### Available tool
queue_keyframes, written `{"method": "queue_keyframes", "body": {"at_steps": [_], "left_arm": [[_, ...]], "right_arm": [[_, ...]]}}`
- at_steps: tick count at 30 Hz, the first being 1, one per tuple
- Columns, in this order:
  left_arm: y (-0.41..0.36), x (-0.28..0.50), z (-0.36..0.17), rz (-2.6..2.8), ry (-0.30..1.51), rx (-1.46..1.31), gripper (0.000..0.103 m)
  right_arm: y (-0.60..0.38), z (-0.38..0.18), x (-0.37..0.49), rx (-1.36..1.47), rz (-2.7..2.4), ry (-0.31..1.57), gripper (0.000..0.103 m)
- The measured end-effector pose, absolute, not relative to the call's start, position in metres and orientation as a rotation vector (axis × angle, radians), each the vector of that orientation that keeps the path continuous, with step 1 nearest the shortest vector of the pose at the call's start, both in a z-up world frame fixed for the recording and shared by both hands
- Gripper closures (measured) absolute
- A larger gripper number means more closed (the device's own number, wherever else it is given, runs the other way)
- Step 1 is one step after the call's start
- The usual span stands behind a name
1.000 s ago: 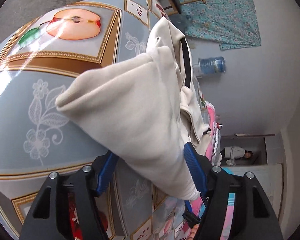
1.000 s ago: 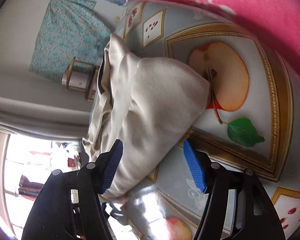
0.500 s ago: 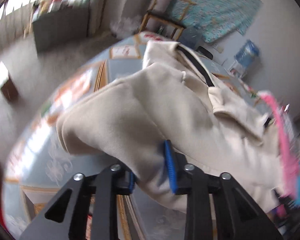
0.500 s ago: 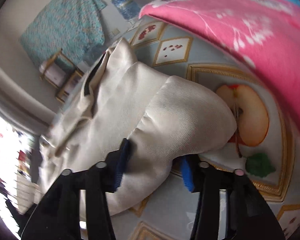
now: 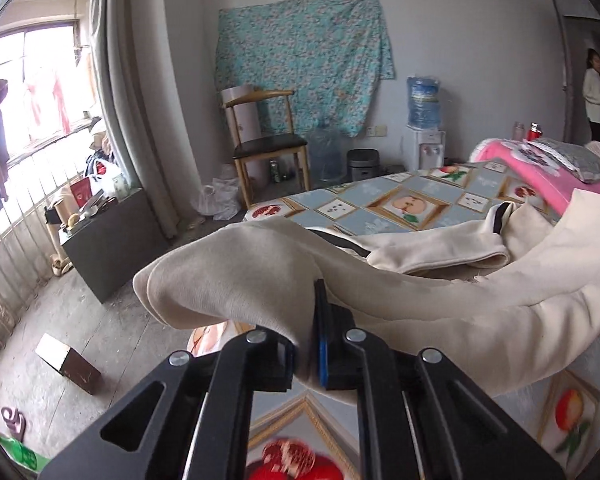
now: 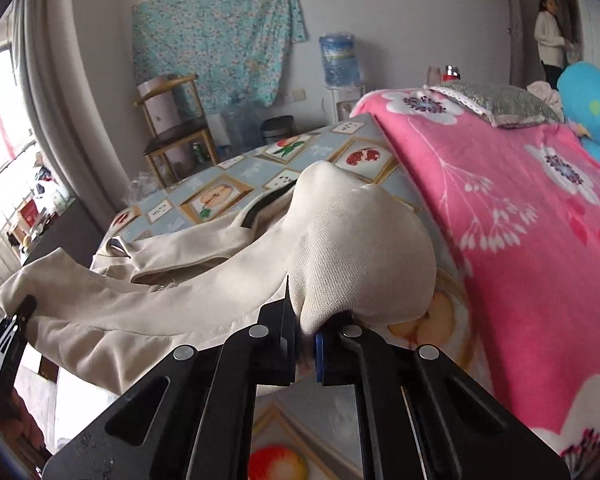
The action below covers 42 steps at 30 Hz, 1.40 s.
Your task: Fold large clothes
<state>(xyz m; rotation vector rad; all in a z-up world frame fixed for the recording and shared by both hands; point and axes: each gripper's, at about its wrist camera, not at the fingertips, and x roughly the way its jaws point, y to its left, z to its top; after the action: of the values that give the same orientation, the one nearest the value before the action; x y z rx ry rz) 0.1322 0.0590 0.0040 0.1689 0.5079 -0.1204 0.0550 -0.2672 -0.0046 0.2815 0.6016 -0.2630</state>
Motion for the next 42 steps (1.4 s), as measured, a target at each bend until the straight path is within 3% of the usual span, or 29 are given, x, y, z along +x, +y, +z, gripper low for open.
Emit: {"method": "queue_keyframes", "body": {"at_steps": [6,9,10,12,14,16,18,20,24,31,42], "left_arm": [[0.097,0.086,-0.025,-0.204,0.724,0.133,0.093],[0.118,0.083,-0.059,-0.233,0.875,0.015,0.086],[0.124,0.083,-0.069,-0.238,0.918,-0.02,0.085],[0.135,0.08,-0.079,-0.239,0.957,-0.075,0.069],[0.147,0.074,-0.076,-0.238,0.957,-0.097,0.056],[0.157,0.066,-0.07,-0.255,0.951,-0.111,0.048],[0.169,0.054,-0.065,-0.218,0.937,-0.082,0.032],[0.182,0.042,-0.056,-0.166,0.888,-0.033,0.029],[0.199,0.038,-0.043,-0.119,0.83,-0.04,0.026],[0.184,0.082,-0.037,-0.109,0.767,-0.099,0.026],[0.124,0.126,-0.074,-0.126,0.857,0.042,0.026]], "right_arm": [[-0.257,-0.047,0.004,0.362,-0.21,0.761,0.094],[-0.266,-0.084,0.001,0.455,-0.185,0.865,0.088],[-0.271,-0.092,0.001,0.486,-0.176,0.895,0.083],[-0.286,-0.101,0.002,0.558,-0.166,0.951,0.063],[-0.296,-0.098,0.0,0.594,-0.144,0.981,0.053],[-0.301,-0.087,-0.002,0.571,-0.152,0.997,0.05],[-0.3,-0.073,-0.005,0.499,-0.197,1.01,0.032],[-0.295,-0.057,-0.009,0.363,-0.277,1.009,0.022],[-0.284,-0.035,-0.015,0.196,-0.365,0.982,0.021],[-0.231,-0.018,0.025,0.171,-0.12,0.864,0.021],[-0.147,-0.058,0.072,0.03,0.108,0.949,0.021]]}}
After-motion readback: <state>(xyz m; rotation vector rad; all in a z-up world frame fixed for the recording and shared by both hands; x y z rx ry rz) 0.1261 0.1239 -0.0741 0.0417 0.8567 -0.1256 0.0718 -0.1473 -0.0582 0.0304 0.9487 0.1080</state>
